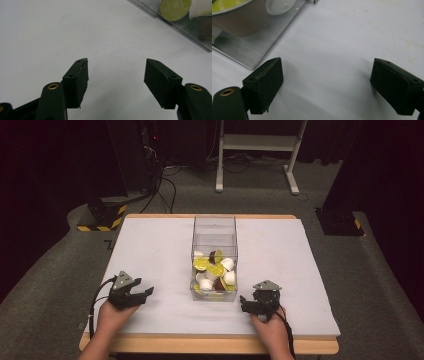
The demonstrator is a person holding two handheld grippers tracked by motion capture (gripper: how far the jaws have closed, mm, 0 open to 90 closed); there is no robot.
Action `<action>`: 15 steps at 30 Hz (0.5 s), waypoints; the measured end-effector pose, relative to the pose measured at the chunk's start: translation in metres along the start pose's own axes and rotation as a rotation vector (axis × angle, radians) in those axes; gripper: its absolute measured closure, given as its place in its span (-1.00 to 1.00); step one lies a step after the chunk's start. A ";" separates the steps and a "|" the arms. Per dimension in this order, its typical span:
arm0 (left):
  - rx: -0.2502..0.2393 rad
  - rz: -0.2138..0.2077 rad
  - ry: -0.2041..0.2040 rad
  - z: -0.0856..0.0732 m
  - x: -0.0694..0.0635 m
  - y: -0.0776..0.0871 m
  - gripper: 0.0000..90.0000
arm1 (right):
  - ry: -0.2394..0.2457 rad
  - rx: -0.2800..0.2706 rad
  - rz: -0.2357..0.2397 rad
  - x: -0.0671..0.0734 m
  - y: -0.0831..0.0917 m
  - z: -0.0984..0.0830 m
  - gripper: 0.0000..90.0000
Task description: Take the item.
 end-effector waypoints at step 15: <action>-0.022 -0.110 -0.012 0.012 -0.039 -0.001 -0.23 | 0.007 -0.002 0.001 0.000 0.000 0.000 -0.74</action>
Point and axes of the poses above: each handheld gripper's, and its own axes: y roughly backward along the jaws, z roughly out of its top, x roughly to its left, the point moved 3 cm from there along -y, roughly forward along the jaws, and after that the axes turned 7 degrees about -y, right-handed, at the moved point
